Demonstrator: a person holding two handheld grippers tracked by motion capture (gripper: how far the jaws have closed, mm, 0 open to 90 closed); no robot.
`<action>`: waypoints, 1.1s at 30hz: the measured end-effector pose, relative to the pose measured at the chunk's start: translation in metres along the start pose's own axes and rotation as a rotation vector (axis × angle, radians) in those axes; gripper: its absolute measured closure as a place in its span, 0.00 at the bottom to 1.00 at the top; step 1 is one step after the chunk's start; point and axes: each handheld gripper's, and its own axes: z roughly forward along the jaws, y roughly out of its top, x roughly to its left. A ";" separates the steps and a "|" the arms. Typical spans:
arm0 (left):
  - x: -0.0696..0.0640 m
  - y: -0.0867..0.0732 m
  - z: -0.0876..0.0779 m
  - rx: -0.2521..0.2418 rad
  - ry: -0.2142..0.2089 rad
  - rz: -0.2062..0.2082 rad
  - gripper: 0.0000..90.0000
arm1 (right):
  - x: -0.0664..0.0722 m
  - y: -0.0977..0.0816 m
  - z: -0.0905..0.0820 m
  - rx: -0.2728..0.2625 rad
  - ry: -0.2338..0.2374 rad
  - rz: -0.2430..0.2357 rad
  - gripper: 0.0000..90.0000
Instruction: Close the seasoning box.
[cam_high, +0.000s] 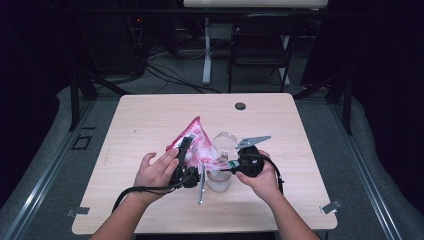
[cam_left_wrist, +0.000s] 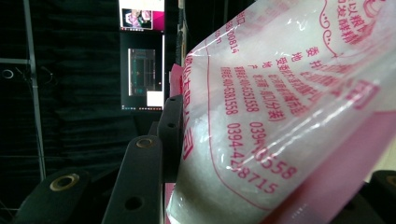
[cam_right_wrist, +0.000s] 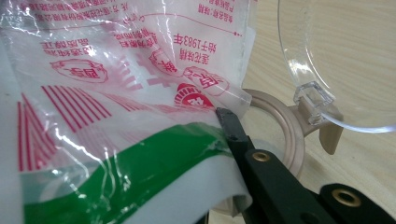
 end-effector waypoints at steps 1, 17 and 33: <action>0.000 0.000 -0.001 0.010 -0.005 0.003 0.72 | 0.000 0.000 0.000 0.000 0.000 0.000 1.00; 0.001 0.002 -0.001 -0.005 0.014 0.016 0.72 | -0.001 0.000 0.001 -0.002 -0.001 0.002 1.00; 0.003 0.004 -0.001 -0.002 -0.002 0.025 0.72 | -0.002 -0.001 0.001 0.001 -0.005 0.005 1.00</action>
